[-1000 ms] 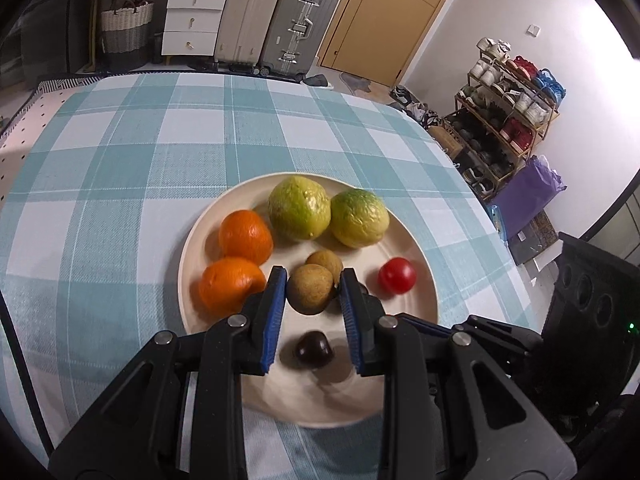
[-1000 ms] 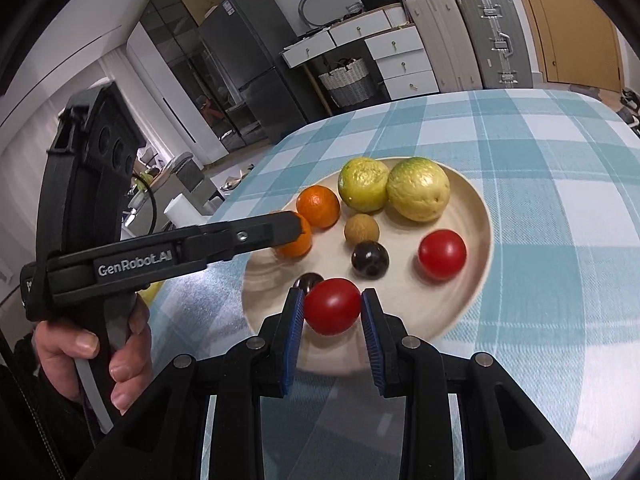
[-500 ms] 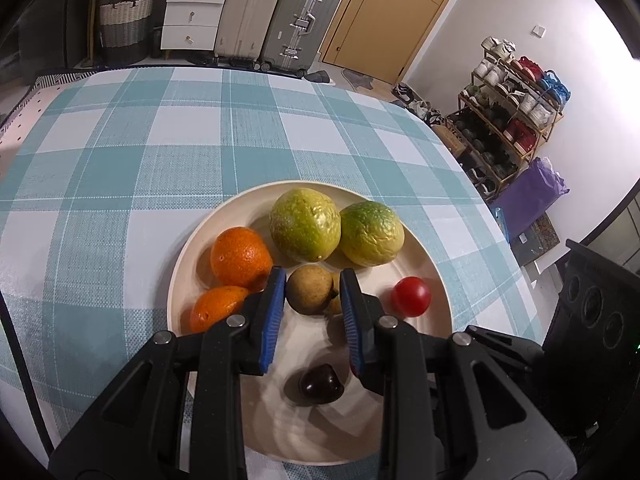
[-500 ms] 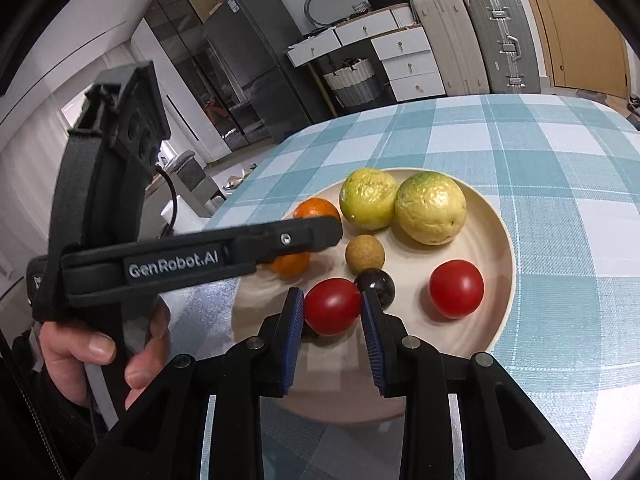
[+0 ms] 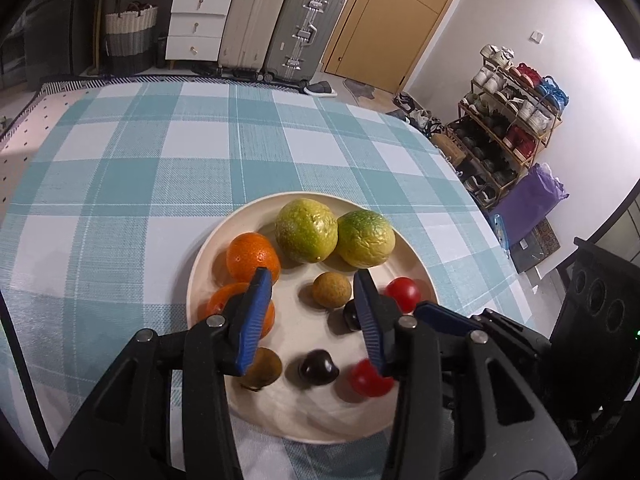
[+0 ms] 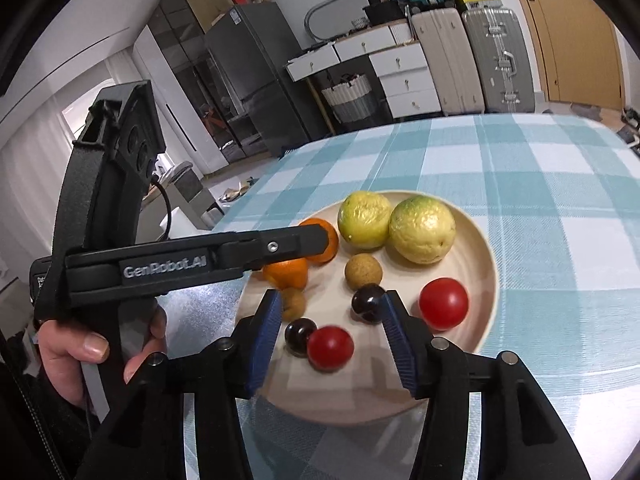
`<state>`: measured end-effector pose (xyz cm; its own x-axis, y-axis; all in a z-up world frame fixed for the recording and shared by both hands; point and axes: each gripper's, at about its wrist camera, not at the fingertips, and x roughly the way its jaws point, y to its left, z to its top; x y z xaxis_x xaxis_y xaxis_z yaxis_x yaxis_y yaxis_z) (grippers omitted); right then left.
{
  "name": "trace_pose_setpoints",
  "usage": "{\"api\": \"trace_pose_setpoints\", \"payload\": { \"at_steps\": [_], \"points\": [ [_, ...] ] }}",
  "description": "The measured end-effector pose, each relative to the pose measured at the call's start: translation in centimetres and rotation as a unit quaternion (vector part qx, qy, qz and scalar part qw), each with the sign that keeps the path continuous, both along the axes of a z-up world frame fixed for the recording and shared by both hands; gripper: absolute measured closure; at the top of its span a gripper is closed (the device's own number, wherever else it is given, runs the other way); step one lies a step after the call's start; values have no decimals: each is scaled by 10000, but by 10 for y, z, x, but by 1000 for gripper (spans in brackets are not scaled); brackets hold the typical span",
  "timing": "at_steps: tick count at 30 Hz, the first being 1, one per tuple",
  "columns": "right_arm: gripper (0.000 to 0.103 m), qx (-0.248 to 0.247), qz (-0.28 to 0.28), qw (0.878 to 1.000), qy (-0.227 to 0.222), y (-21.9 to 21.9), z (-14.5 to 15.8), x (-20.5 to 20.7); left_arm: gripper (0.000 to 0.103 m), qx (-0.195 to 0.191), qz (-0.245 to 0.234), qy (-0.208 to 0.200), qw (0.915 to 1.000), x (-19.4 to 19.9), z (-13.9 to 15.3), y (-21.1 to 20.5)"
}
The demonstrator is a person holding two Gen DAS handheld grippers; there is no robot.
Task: Organize fruits
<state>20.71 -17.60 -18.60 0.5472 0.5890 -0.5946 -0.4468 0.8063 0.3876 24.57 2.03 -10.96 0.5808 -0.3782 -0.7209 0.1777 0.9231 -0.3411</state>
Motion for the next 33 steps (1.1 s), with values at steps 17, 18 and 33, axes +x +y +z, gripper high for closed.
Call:
{"api": "trace_pose_setpoints", "payload": {
  "at_steps": [17,18,33],
  "points": [
    [20,0,-517,9976,-463,-24,27,-30,63,194,170,-344,9991,-51,31,2],
    [18,24,-546,9971,-533,-26,30,-32,61,229,220,-373,9988,-53,33,2],
    [3,-76,-899,9831,-1596,-38,72,-72,19,593,743,-1201,9882,-107,70,8]
  ]
}}
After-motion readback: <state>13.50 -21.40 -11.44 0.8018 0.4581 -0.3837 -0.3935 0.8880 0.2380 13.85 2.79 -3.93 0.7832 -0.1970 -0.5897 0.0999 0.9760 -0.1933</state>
